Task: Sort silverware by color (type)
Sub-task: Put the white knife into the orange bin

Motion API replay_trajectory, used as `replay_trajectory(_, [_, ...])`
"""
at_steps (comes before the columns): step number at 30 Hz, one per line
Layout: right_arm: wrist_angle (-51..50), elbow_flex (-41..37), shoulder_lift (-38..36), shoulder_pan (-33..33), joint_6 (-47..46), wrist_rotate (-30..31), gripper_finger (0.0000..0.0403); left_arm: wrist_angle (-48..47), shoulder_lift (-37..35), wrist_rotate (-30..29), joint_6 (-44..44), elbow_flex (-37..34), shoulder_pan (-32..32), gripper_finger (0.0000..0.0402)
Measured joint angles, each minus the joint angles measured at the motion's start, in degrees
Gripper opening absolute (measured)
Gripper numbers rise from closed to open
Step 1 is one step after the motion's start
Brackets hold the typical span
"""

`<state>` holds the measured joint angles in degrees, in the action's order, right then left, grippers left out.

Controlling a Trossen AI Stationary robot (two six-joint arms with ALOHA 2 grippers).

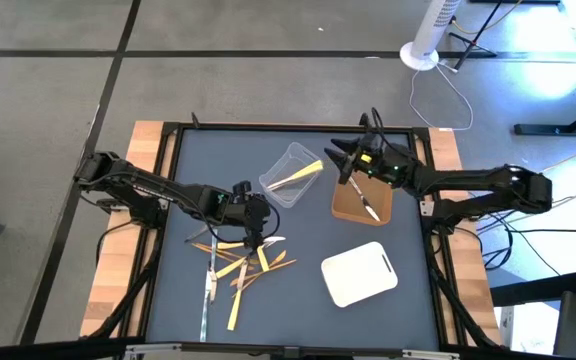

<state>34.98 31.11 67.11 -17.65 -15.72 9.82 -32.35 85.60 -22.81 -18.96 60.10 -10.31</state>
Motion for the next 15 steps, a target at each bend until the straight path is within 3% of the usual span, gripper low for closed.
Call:
replay_trajectory(8, [-10.84, 0.02, -7.45, 0.07, 2.73, -1.03, 0.0199, -2.65, -0.02, 1.56, -14.55, 0.09, 1.11, 0.019])
replay_trajectory(15, [-14.95, 0.02, -11.14, 0.07, 2.77, -8.13, 0.0199, -13.69, -0.02, 1.34, -18.97, 0.09, 3.54, 0.019])
